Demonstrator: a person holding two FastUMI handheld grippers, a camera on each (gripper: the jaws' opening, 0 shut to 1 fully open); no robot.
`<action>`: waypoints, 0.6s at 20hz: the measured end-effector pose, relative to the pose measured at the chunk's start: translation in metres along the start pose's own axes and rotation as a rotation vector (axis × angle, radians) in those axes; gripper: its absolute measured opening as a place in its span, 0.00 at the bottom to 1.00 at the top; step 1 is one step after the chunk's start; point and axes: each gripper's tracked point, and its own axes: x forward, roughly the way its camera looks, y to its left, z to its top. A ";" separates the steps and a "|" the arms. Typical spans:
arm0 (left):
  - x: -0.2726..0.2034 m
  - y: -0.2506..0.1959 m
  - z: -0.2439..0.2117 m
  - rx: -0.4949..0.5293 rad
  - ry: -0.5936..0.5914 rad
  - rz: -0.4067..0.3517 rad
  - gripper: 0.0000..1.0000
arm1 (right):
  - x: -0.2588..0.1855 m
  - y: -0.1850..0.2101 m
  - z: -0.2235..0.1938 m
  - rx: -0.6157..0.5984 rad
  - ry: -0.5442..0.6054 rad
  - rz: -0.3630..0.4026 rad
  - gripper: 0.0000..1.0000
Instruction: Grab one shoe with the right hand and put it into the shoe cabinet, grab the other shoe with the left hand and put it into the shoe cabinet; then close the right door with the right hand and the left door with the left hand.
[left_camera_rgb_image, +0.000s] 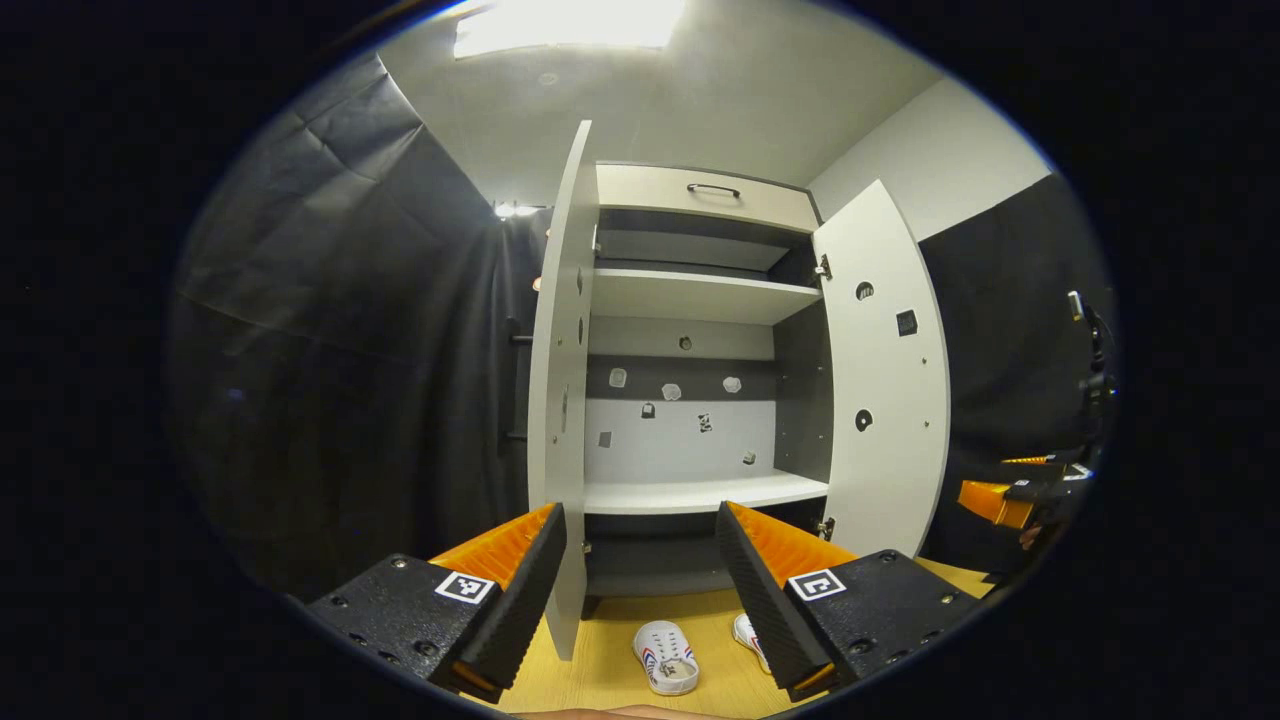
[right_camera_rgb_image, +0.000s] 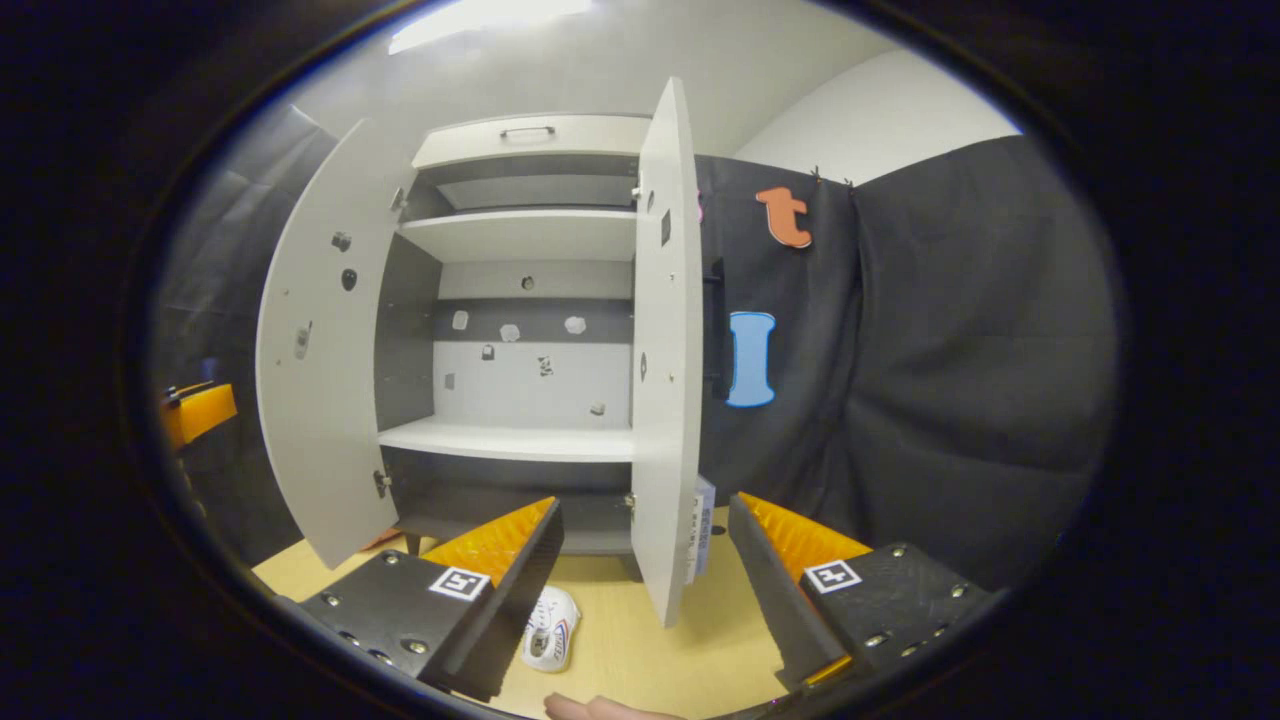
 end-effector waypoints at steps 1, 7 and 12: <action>0.001 0.001 0.002 -0.001 -0.004 0.007 0.92 | 0.003 0.005 -0.002 0.001 0.003 0.013 0.99; 0.007 0.010 -0.001 -0.019 0.013 0.026 0.91 | 0.028 0.044 -0.057 -0.051 0.072 0.093 0.94; 0.002 0.022 -0.019 -0.042 0.051 0.023 0.92 | 0.063 0.088 -0.135 -0.066 0.164 0.138 0.99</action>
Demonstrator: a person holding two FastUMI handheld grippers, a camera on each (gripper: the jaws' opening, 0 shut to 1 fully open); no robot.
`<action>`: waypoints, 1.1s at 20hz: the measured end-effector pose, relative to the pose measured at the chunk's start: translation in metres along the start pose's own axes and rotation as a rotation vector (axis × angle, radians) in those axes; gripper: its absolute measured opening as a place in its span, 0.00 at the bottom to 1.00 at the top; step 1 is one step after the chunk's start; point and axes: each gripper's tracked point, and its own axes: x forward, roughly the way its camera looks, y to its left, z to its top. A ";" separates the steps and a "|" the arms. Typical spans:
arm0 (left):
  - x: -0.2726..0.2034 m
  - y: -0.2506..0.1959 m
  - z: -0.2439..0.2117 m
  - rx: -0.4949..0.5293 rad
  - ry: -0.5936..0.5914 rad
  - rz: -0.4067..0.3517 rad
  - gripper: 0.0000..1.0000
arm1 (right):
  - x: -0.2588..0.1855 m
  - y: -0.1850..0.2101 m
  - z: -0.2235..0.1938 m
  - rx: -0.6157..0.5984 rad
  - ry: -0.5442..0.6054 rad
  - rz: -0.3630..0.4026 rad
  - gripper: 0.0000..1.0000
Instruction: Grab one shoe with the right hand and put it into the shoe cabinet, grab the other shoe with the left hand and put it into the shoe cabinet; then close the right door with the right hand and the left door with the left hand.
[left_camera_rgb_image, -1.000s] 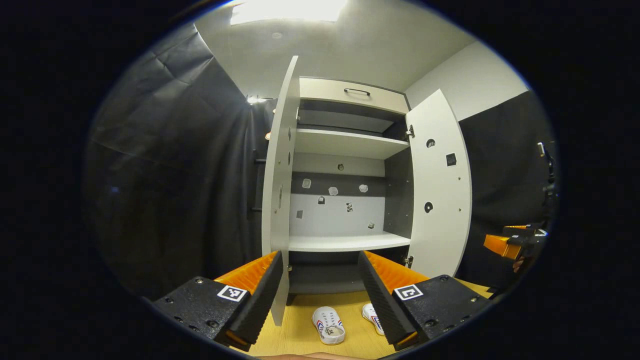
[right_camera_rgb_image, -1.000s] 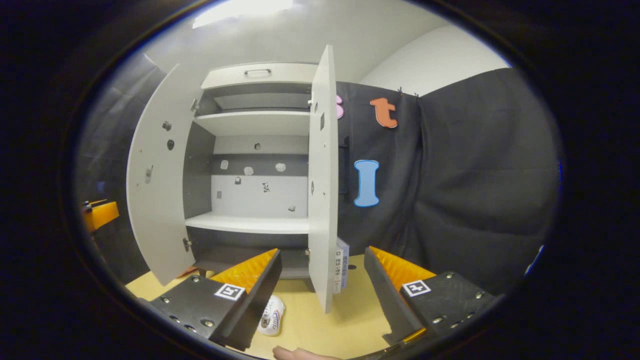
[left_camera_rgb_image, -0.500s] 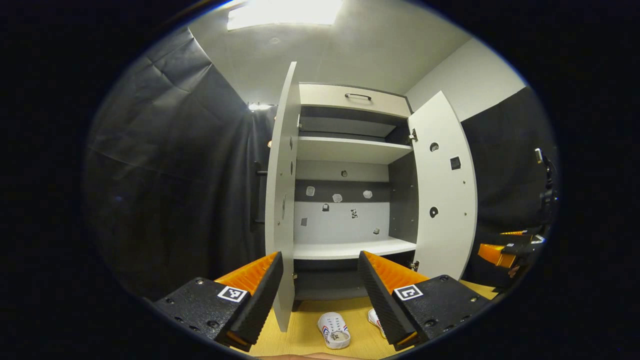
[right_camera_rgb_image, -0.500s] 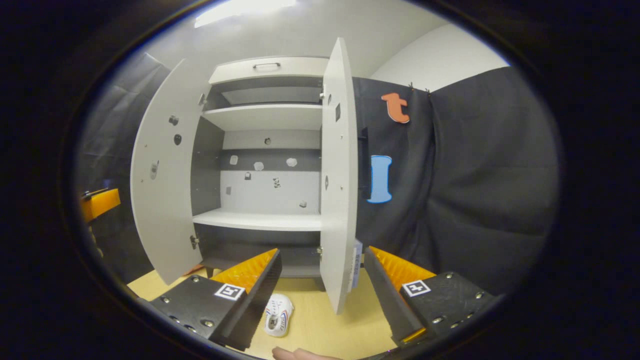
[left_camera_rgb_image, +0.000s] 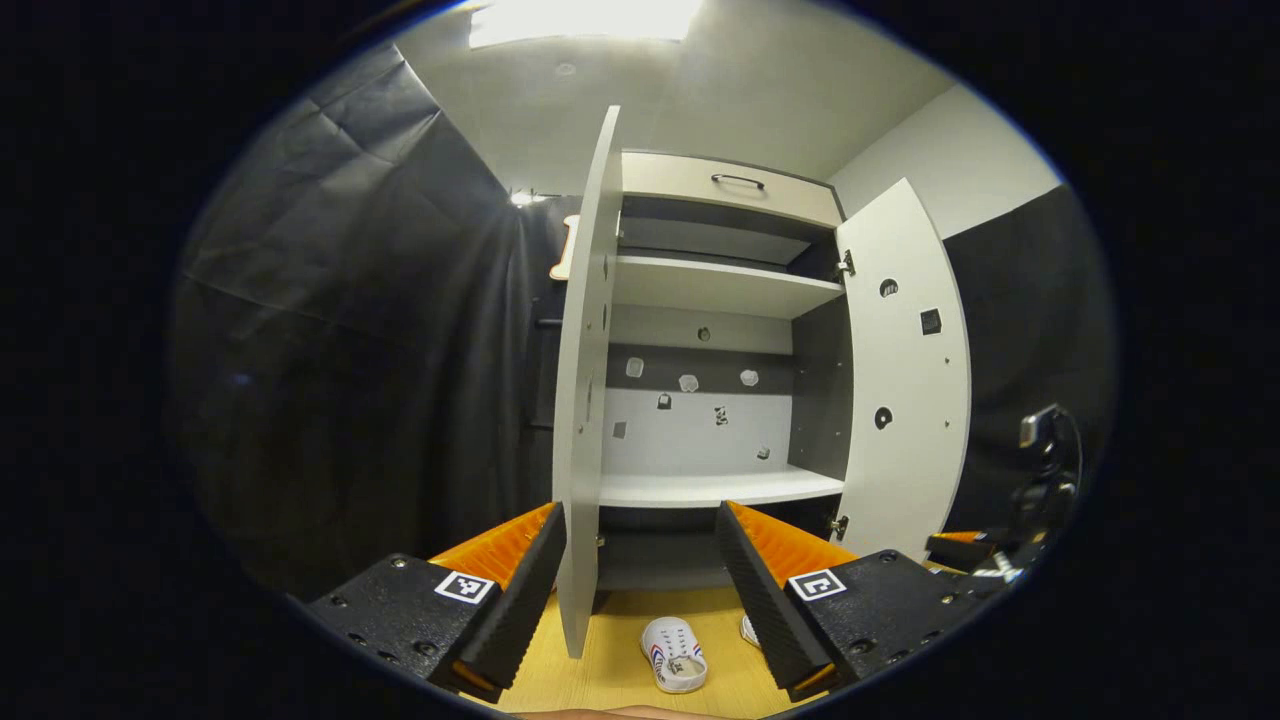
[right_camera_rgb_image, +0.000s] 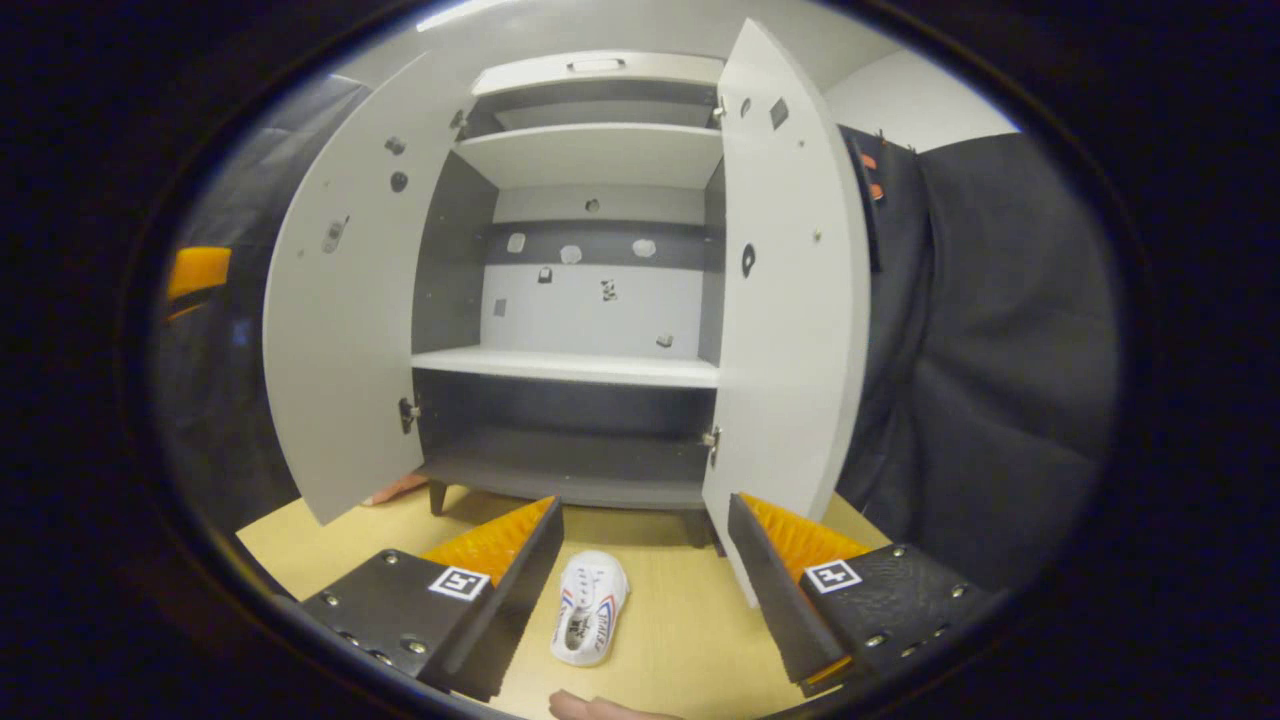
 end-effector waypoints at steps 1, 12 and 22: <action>-0.001 -0.002 -0.005 -0.002 0.015 -0.018 0.91 | 0.010 0.013 -0.019 -0.010 0.030 0.013 0.99; -0.006 0.014 -0.040 -0.001 0.076 -0.068 0.89 | 0.087 0.084 -0.196 -0.017 0.333 0.011 0.91; -0.001 0.016 -0.057 -0.024 0.095 -0.090 0.89 | 0.111 0.084 -0.226 -0.017 0.320 -0.063 0.80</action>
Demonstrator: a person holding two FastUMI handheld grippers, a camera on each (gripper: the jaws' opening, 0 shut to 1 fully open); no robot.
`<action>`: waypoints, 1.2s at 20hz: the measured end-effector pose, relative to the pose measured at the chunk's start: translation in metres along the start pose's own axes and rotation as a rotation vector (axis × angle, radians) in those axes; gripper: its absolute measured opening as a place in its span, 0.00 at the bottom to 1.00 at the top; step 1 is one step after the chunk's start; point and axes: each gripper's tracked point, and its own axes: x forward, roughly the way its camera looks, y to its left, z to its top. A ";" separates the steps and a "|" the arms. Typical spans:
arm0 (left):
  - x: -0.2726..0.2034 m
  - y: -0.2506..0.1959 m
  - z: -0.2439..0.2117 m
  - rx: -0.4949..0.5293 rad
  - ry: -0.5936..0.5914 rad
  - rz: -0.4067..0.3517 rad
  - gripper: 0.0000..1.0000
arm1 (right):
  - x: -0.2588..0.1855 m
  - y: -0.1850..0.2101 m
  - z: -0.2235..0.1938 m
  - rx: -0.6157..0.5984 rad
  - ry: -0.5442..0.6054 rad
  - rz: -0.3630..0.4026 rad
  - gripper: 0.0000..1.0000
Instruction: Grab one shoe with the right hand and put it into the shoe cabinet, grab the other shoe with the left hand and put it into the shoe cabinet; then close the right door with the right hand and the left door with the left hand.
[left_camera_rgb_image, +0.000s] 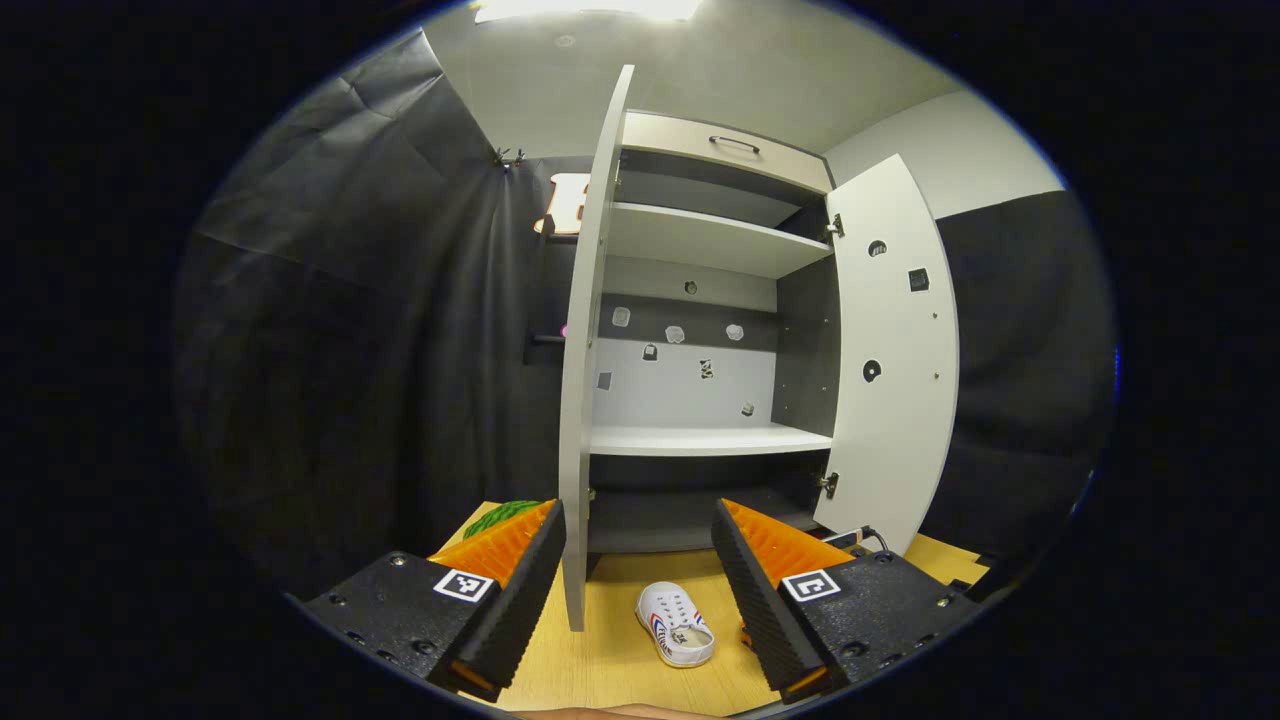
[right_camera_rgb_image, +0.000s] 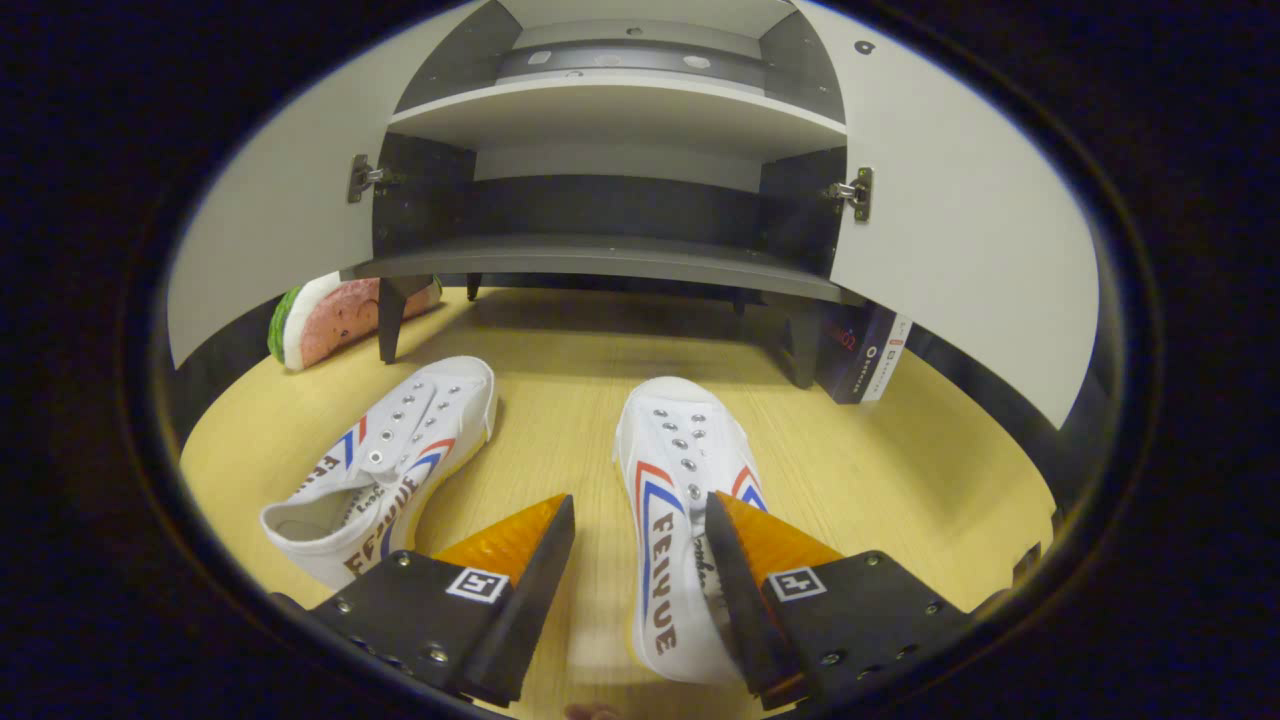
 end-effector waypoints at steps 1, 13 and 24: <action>0.002 0.000 -0.003 -0.001 0.007 -0.001 0.89 | 0.001 0.000 -0.001 0.021 0.000 -0.007 0.81; 0.000 0.007 -0.006 0.006 0.010 0.011 0.89 | 0.024 0.001 0.002 0.297 0.046 0.163 0.04; 0.009 -0.027 -0.018 0.035 0.050 -0.046 0.90 | -0.043 -0.020 0.019 0.419 -0.086 0.245 0.04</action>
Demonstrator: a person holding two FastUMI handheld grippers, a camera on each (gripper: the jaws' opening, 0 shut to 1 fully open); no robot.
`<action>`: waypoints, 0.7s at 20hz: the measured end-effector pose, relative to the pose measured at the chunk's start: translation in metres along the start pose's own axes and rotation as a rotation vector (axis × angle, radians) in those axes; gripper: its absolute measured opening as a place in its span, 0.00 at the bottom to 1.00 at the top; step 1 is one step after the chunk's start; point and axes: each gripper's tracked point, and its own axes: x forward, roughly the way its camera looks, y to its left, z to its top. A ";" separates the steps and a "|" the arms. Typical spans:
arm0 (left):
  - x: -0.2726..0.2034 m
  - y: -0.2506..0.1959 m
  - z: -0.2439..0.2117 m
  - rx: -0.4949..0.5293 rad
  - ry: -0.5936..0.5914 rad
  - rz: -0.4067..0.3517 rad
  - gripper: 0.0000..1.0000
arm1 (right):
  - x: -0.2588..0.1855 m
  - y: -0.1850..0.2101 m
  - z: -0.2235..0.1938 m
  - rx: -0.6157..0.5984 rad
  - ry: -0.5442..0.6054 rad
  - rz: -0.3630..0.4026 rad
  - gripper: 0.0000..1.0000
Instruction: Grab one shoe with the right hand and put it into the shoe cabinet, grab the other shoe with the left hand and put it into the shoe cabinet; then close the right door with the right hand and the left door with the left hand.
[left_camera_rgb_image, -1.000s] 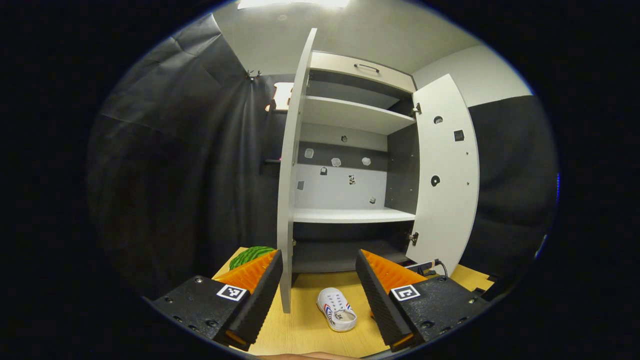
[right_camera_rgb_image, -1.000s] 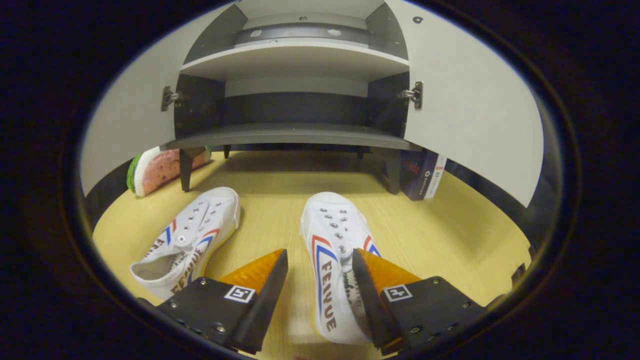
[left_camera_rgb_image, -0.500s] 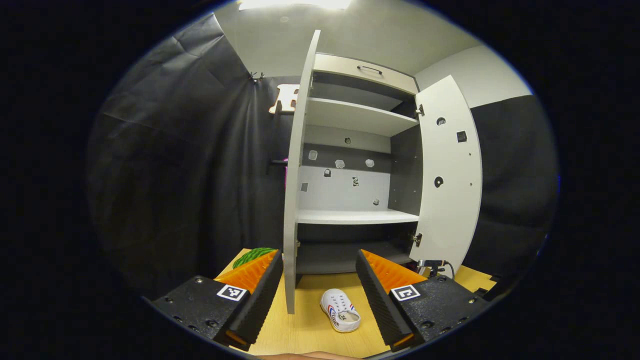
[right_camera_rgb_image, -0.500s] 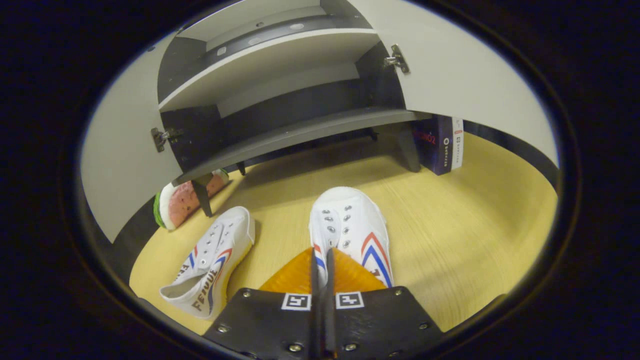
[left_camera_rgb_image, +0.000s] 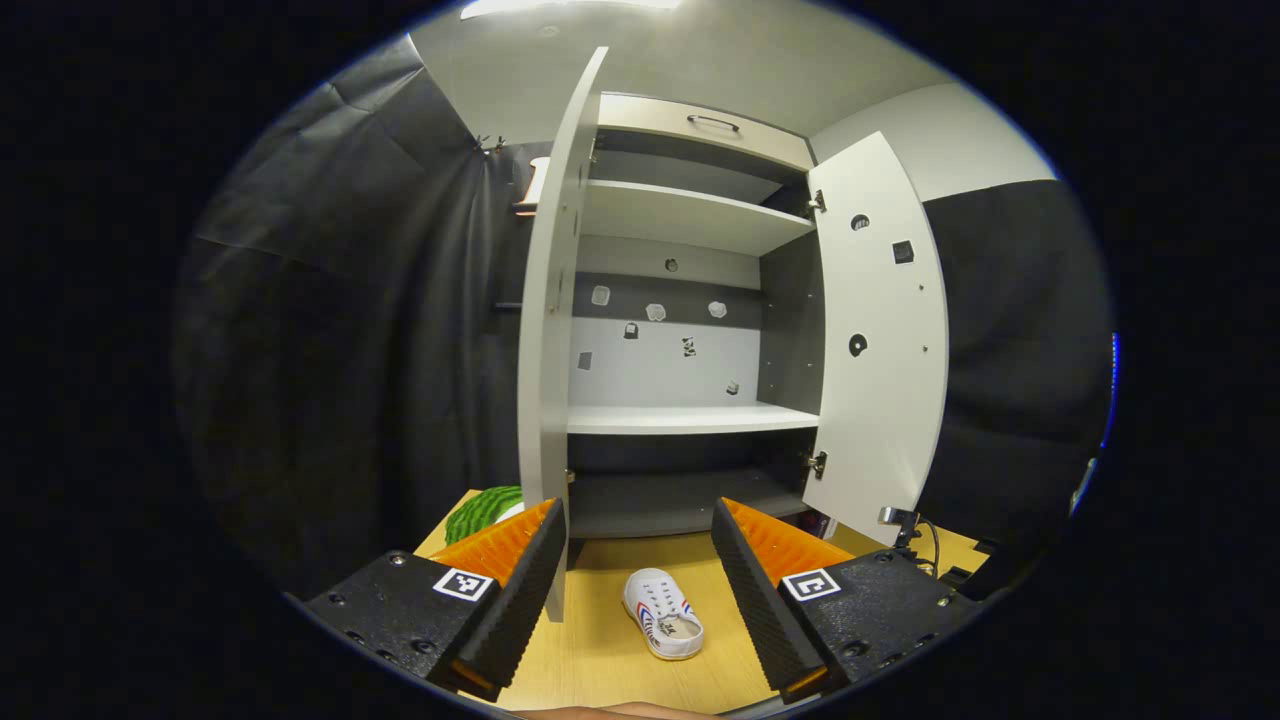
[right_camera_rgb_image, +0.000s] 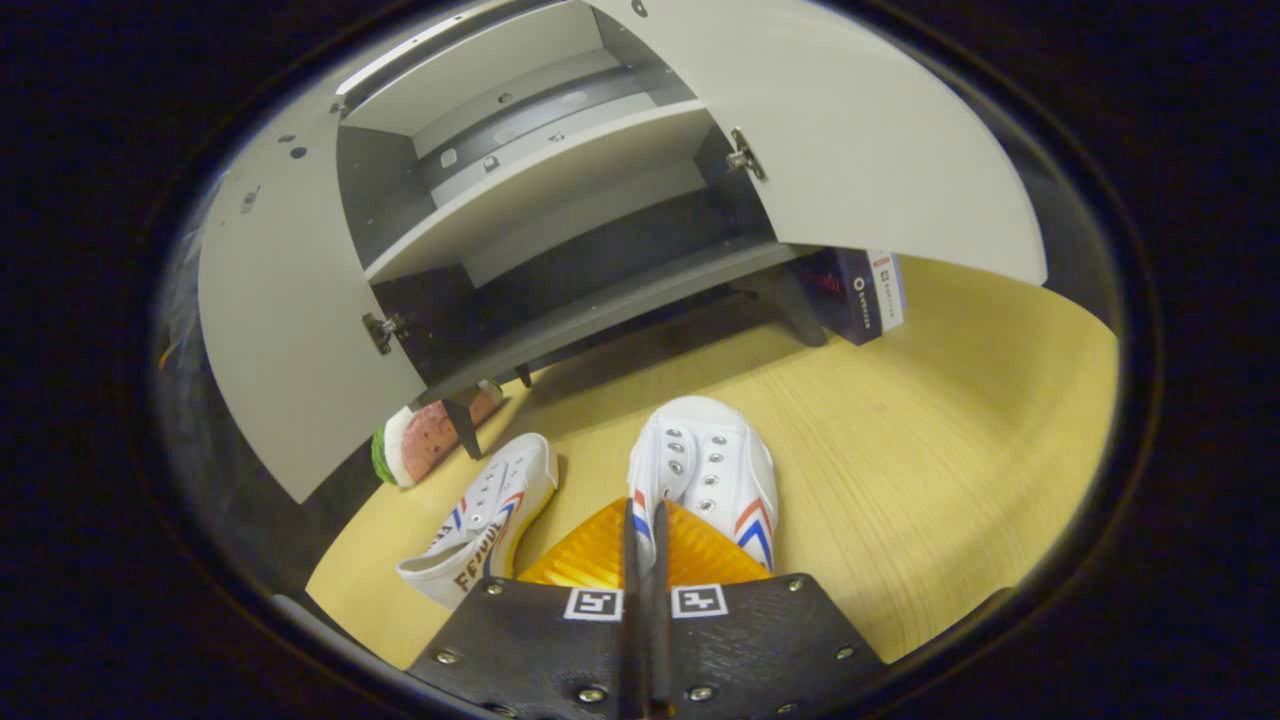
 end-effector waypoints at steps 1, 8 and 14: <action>0.002 -0.002 -0.001 0.005 0.000 -0.001 0.90 | -0.010 0.004 0.008 -0.004 -0.017 0.020 0.03; 0.013 -0.009 -0.011 0.028 0.006 -0.012 0.90 | -0.081 0.046 0.104 -0.113 -0.192 0.072 0.04; 0.032 -0.002 -0.017 0.028 0.021 0.006 0.90 | -0.119 0.096 0.213 -0.212 -0.298 0.129 0.03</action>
